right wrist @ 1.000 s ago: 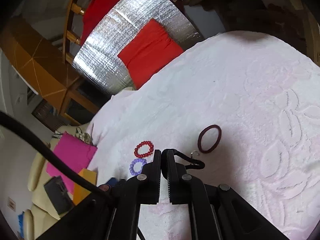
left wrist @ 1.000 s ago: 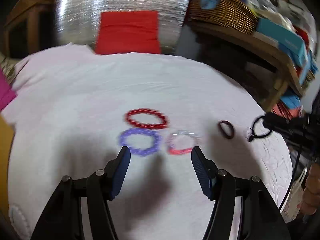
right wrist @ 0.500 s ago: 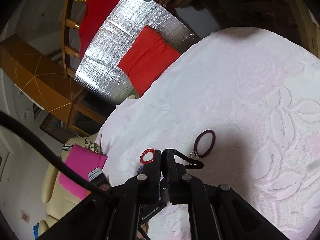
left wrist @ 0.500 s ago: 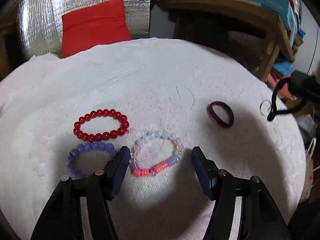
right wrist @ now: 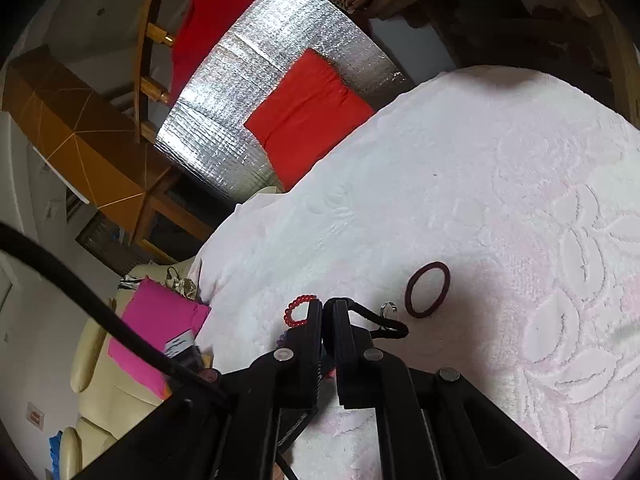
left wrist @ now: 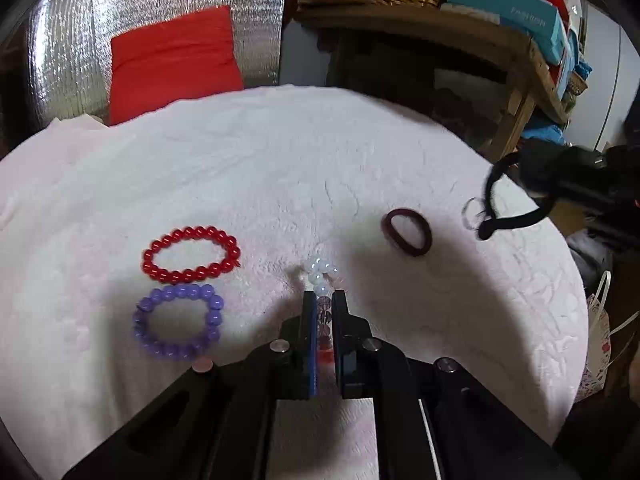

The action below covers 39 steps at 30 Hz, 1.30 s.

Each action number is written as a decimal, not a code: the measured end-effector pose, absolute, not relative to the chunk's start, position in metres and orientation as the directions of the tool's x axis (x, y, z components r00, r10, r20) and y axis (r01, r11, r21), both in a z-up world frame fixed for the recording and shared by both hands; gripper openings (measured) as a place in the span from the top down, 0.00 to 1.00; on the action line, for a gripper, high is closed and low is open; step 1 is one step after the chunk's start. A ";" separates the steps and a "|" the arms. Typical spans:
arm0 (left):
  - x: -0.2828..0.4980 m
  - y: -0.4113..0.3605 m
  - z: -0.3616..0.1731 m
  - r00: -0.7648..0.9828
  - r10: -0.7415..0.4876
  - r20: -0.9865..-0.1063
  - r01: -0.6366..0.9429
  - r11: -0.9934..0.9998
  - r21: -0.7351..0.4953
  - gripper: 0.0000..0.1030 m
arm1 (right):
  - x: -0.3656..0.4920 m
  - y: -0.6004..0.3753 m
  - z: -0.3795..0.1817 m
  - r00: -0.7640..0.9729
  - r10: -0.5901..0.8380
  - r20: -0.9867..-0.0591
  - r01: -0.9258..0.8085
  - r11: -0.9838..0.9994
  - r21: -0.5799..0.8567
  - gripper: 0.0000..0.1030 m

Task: Organize jewelry
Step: 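Grasp the pink-and-clear bead bracelet with the left gripper, then carry the pink bracelet into the box with left gripper while right drops the clip tie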

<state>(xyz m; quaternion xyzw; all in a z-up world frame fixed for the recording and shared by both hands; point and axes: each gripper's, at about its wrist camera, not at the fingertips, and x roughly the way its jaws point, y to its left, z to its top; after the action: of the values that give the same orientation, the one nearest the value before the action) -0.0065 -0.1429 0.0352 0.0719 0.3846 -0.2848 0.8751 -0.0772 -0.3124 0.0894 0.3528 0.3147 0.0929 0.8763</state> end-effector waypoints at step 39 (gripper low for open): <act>-0.149 0.263 0.097 0.726 0.104 -0.680 -0.235 0.967 -0.102 0.93 | -0.026 0.137 0.109 0.325 0.766 -0.554 -0.516 0.635 0.575 0.94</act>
<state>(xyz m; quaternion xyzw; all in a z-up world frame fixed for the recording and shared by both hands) -0.1492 0.2631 0.0972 -0.0906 0.3588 0.0917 0.9245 -0.0255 0.1370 0.1087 0.1488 0.4209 0.4005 0.8002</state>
